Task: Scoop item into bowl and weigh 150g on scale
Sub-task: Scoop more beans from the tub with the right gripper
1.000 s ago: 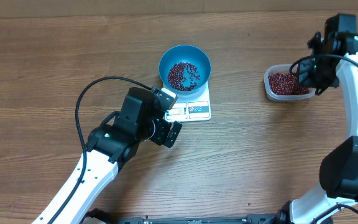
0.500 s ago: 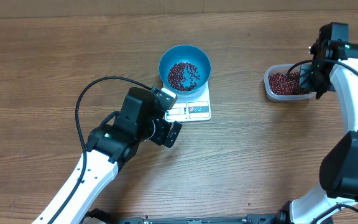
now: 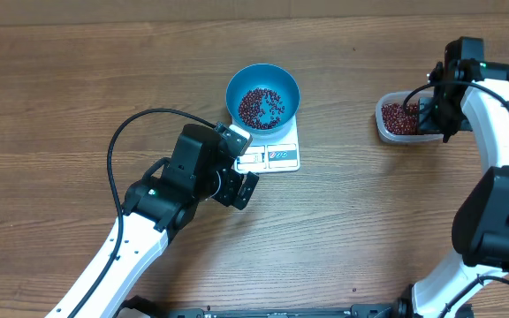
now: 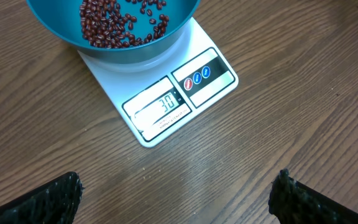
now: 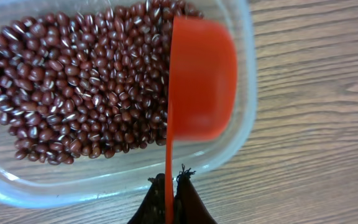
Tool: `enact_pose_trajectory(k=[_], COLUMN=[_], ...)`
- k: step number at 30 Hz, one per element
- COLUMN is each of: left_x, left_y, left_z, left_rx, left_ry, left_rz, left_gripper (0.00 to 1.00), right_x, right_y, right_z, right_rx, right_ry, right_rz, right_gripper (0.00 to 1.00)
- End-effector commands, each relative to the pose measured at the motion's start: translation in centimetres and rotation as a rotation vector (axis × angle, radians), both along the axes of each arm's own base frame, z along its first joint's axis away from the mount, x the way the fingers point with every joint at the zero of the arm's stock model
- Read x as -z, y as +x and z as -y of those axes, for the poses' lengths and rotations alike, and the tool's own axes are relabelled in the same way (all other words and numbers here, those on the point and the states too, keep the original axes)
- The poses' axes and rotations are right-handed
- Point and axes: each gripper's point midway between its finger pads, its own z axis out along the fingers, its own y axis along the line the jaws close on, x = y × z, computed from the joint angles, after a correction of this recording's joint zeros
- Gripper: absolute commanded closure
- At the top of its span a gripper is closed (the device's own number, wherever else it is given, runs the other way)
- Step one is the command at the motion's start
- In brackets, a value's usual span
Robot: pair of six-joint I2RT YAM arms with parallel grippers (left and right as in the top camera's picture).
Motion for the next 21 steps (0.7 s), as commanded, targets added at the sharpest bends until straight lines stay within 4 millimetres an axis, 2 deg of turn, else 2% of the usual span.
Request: enact_pose_trajectory(k=[1,4,8,16,21], left_x=[-0.7,-0.7,-0.7,-0.7,-0.7], left_y=[0.5,0.5,0.5,0.5,0.5], left_z=[-0.1,-0.1,-0.1,-0.1,-0.1], left_rx=[-0.003,-0.003,-0.003,-0.003,-0.003], left_ry=[0.001,0.001,0.001,0.001,0.001], left_rz=[0.022,0.022,0.022,0.022,0.022], left_gripper=[0.00,0.00,0.00,0.00,0.00], right_x=[1.8,2.4,2.6,2.7,2.6], right_y=[-0.2,-0.1,0.1,-0.2,-0.1], right_z=[-0.1,-0.5,-2.2,-3.0,-4.3], right_rx=[-0.023,-0.030,-0.127,-0.254,-0.335], right_ry=[0.004,0.029,0.119,0.154,0.216], right_rz=[-0.048,-0.058,-0.054,-0.072,-0.059], right_gripper=[0.96,0.96,0.96,0.96,0.96])
